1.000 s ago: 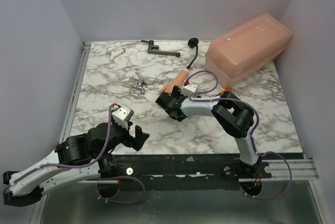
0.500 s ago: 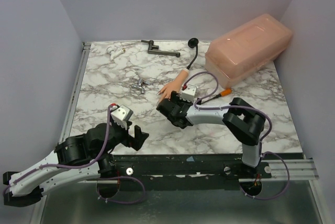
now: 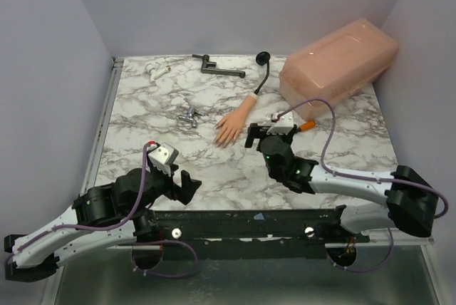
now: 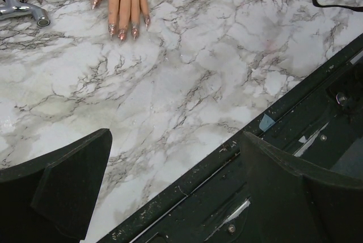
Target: Paint the nails
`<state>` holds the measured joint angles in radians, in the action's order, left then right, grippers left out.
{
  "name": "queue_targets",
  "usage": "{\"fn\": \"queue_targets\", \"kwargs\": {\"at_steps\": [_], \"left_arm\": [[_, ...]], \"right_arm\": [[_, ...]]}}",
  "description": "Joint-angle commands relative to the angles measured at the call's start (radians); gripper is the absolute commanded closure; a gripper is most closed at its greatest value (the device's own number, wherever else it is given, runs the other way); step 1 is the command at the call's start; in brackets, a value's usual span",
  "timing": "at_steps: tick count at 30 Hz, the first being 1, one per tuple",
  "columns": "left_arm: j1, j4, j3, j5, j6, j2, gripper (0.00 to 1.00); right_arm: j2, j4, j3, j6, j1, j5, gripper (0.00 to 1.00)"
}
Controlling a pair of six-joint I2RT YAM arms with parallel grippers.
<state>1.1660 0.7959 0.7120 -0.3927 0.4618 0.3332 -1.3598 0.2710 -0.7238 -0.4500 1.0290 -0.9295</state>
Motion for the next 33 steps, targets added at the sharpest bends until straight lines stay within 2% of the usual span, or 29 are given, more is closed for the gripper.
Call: {"fn": "queue_targets", "kwargs": {"at_steps": [1,10,24,33], "left_arm": [[-0.003,0.006,-0.005,-0.029,0.012,-0.011,0.02],[-0.003,0.011,-0.005,-0.047,0.017,-0.019,0.02],[-0.003,0.012,-0.003,-0.050,0.020,-0.017,0.01],[-0.002,0.012,-0.003,-0.049,0.020,-0.020,0.01]], "right_arm": [[0.147,0.257,0.156,0.218,0.003,-0.014,0.02],[0.273,0.462,0.344,0.295,0.003,-0.006,0.00],[0.351,0.540,0.432,0.324,0.003,0.108,0.00],[0.324,0.555,0.424,0.335,0.003,0.116,0.00]]}}
